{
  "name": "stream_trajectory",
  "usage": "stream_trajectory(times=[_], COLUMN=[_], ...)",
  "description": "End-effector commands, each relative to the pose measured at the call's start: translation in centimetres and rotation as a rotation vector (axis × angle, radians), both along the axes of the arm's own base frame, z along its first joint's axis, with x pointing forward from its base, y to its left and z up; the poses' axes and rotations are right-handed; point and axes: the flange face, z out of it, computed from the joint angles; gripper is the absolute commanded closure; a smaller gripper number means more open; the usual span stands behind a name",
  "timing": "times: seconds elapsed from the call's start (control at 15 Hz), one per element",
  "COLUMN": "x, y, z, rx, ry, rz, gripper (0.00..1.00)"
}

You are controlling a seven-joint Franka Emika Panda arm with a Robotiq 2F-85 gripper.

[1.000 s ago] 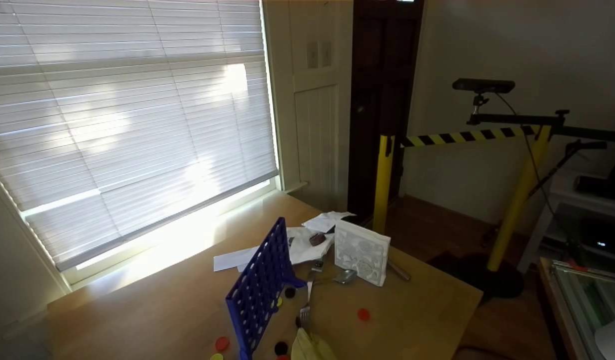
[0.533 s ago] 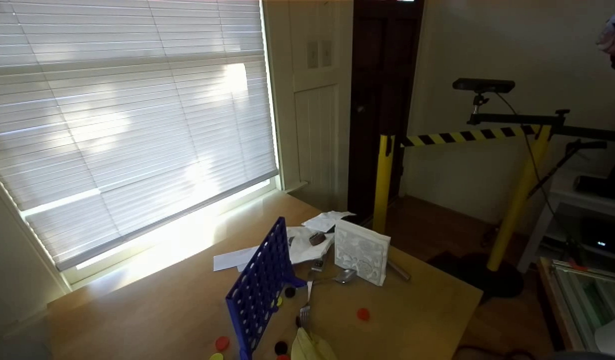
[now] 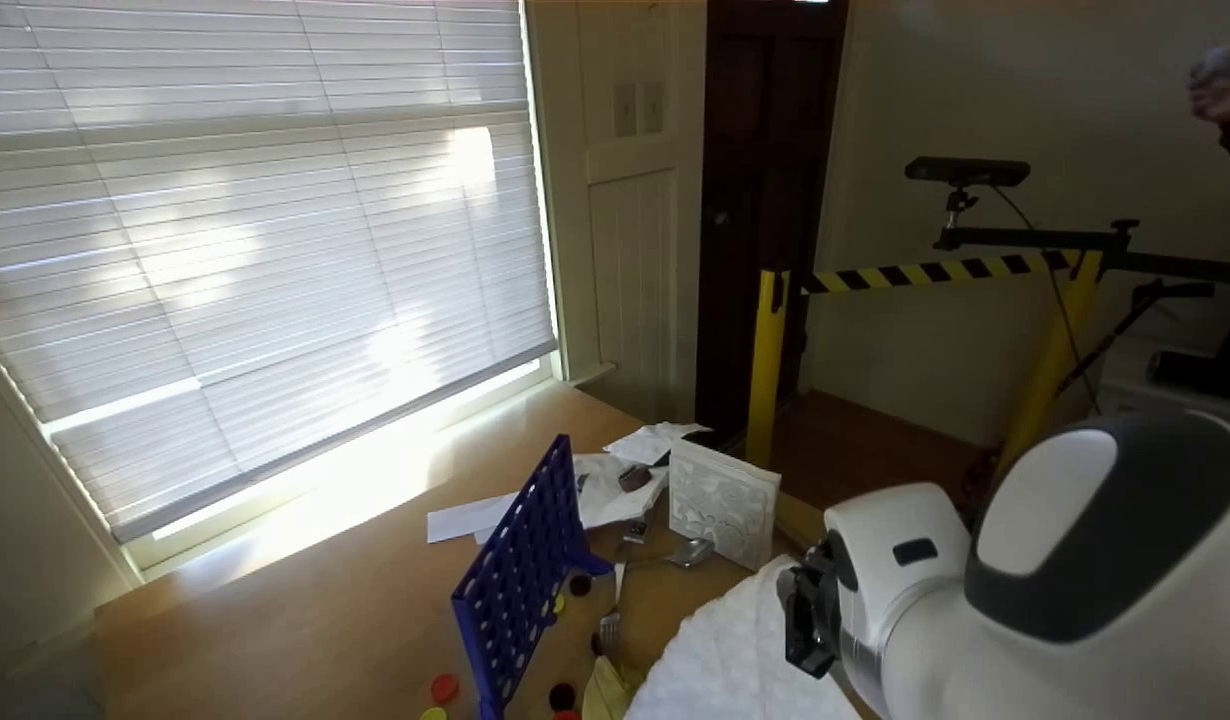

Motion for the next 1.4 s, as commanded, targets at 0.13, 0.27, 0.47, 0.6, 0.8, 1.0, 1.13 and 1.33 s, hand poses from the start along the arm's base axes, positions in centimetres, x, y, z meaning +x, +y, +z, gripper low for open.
stream_trajectory(times=[0.13,0.27,0.47,0.6,0.8,1.0,1.13,1.33], x=[-0.1,0.5,1.2,2.3,2.8,2.5,1.8,0.9], y=[-1.3,-0.5,-1.3,-1.2,-2.6,-4.7,-6.5,-8.5], z=[0.9,0.5,1.4,1.6,2.6,2.7,2.5,1.9], rx=[0.035,0.099,0.142,0.174,0.223,0.247,0.225,0.170], ry=[-0.018,-0.016,-0.015,-0.016,-0.015,0.027,0.067,0.123], rz=[-0.033,-0.024,-0.057,-0.062,-0.036,-0.021,-0.056,-0.135], gripper=[0.96,0.99,0.99,0.99,0.99,0.99,0.99,0.99])
